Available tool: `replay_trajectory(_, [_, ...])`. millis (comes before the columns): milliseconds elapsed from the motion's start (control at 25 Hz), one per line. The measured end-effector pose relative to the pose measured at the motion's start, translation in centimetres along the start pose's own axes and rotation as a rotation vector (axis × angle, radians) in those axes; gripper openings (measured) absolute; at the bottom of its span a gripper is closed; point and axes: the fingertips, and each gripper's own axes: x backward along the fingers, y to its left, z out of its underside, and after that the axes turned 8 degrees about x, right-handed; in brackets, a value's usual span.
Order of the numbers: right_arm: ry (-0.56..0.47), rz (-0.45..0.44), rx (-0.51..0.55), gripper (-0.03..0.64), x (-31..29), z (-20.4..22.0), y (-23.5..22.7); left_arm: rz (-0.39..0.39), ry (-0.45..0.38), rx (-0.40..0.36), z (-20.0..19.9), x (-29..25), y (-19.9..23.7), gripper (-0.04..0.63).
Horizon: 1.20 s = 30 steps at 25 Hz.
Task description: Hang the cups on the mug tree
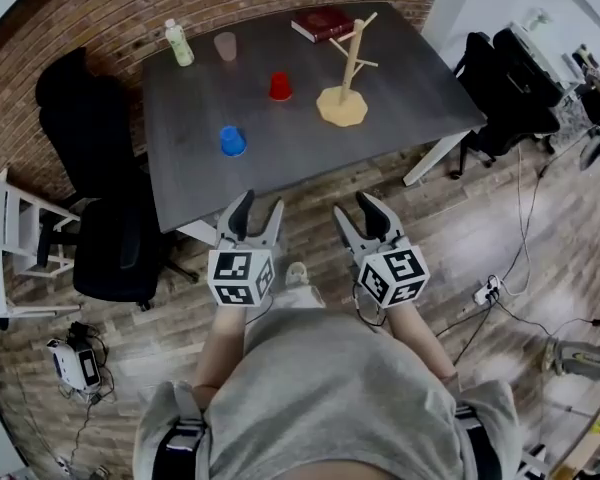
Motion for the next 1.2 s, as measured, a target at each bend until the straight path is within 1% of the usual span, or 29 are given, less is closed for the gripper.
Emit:
replay_trajectory(160, [0.013,0.003,-0.016,0.199,-3.7,-0.3,-1.4,-0.018,0.010,0.010,-0.8,-3.2,3.0,0.210])
replay_trajectory(360, [0.034,-0.004,-0.028,0.199,-8.0,-0.3,-2.7,-0.063,0.036,0.025,-0.9,-6.9,7.2,0.228])
replay_trajectory(640, [0.056,-0.012,-0.043,0.199,-13.1,0.1,-4.5,-0.113,0.047,0.014,-0.8,-11.6,12.5,0.265])
replay_trajectory(840, [0.078,-0.019,-0.057,0.199,-15.6,0.8,-5.2,-0.168,0.066,0.024,0.2,-13.8,16.1,0.287])
replay_trajectory(1200, [0.119,-0.038,-0.065,0.195,-18.7,2.0,-5.6,-0.226,0.125,0.019,3.1,-17.2,21.1,0.290])
